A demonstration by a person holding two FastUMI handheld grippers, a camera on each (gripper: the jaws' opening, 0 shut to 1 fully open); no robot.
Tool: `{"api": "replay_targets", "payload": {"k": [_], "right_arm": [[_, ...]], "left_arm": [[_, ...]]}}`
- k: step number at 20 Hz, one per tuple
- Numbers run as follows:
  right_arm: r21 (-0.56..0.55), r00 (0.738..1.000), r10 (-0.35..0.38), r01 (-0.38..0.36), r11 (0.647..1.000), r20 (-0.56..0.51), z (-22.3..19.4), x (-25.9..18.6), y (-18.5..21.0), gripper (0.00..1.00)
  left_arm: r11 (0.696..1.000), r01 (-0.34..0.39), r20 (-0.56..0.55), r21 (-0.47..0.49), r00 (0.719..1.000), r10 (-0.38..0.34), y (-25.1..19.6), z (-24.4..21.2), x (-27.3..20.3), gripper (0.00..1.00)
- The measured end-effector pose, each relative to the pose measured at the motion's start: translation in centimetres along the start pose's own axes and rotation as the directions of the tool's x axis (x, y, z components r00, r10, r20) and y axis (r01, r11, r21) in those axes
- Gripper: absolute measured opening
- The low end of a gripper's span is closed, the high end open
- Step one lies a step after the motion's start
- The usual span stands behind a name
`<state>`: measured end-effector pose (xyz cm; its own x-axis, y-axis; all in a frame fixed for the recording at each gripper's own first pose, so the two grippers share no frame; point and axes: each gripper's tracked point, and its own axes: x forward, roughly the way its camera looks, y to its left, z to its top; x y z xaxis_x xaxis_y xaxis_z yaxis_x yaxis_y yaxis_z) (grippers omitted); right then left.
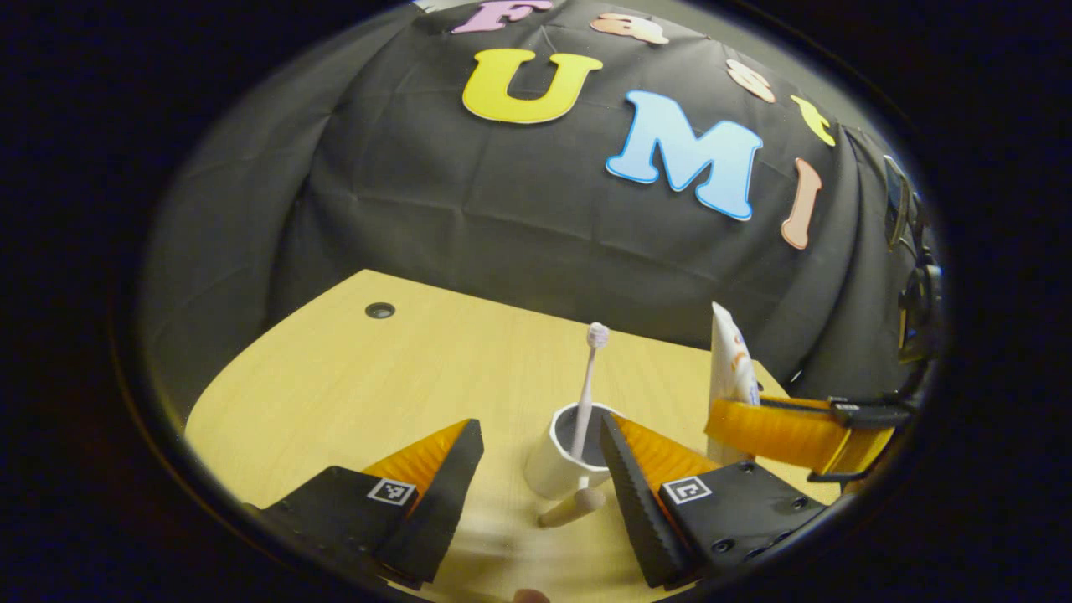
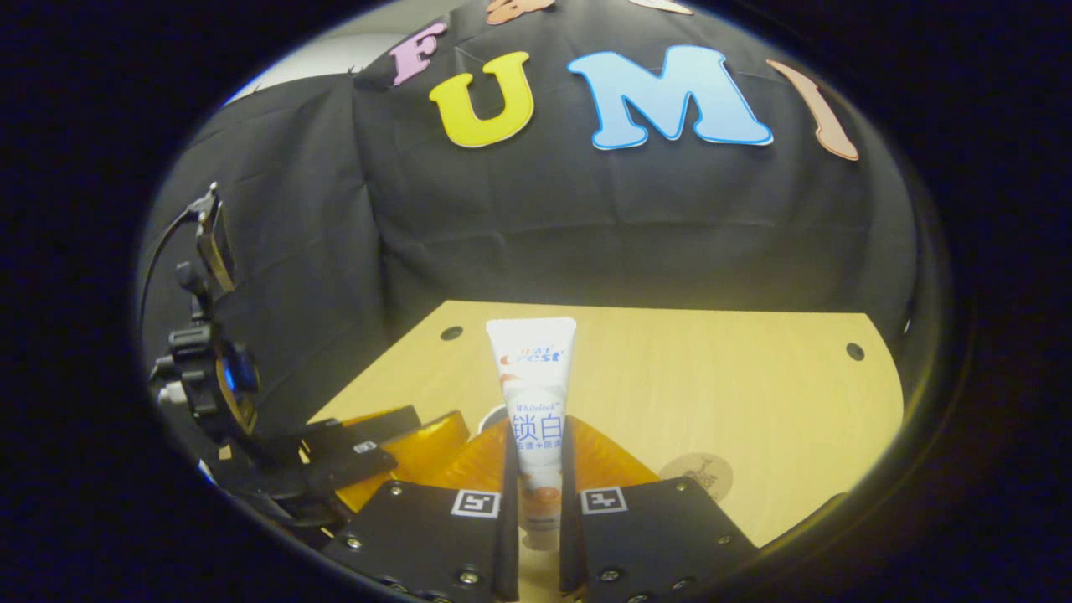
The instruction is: Put the toothbrush and toothpaste on the desktop into the cup, then pick up the cup and place it on the coaster on the desktop.
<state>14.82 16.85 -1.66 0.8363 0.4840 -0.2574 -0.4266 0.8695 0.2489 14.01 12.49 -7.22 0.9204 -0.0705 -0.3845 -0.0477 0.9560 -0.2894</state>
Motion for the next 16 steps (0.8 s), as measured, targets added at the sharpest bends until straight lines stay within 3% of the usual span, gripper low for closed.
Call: {"api": "replay_targets", "payload": {"k": [5, 8, 16], "right_arm": [[0.014, 0.993, 0.029, -0.031, 0.999, 0.111, 3.8, 2.9, 1.1, 0.19], [-0.015, 0.986, 0.047, -0.045, 0.999, 0.158, 5.0, 4.7, 2.1, 0.2], [-0.118, 0.99, 0.029, -0.013, 0.993, 0.138, 3.3, 7.7, 2.5, 0.25]], "left_arm": [[1.0, -0.007, -0.019, -0.024, 1.0, 0.007, 1.0, -0.8, -1.1, 0.94], [1.0, -0.014, -0.034, -0.026, 0.999, 0.013, 1.8, -1.4, -1.1, 0.89], [0.999, -0.021, -0.052, -0.044, 0.998, 0.019, 2.9, -2.2, -1.1, 0.94]]}}
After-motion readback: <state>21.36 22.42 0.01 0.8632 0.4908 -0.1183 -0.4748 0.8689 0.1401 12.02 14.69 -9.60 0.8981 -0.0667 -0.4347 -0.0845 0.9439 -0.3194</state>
